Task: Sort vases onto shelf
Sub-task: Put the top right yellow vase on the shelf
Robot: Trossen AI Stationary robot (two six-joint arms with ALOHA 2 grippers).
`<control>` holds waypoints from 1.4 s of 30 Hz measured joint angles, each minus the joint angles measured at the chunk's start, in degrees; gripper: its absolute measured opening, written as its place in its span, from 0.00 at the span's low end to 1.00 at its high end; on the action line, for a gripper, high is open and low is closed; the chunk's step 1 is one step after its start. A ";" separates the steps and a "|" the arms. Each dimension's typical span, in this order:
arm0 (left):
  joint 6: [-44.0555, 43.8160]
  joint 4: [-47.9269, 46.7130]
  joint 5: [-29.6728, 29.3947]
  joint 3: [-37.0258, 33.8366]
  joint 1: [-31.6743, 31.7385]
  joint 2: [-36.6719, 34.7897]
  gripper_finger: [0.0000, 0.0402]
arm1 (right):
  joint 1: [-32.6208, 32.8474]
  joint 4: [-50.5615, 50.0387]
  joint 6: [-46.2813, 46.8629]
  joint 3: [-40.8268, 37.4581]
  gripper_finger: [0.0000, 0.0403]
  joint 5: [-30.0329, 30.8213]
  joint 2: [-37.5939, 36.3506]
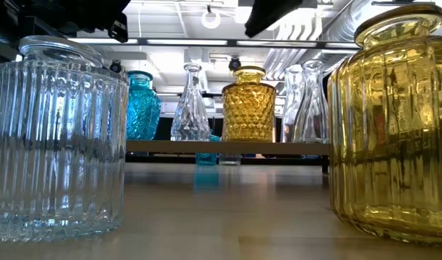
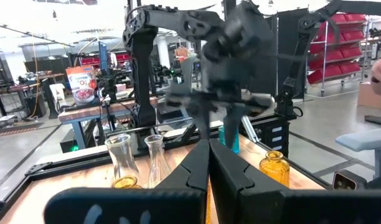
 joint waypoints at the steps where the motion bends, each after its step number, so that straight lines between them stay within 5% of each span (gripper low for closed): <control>1: 0.00 0.01 -0.01 0.00 0.02 0.00 0.00 | 0.38 -0.02 0.02 -0.02 0.29 -0.64 0.77; 7: 0.00 0.00 0.00 0.00 0.00 0.00 0.00 | 1.52 -0.51 -0.14 -0.07 0.02 -3.94 5.97; 42: -0.15 -0.04 -0.02 0.00 0.02 0.00 0.00 | -4.15 -5.28 3.17 -0.07 0.04 -1.56 7.91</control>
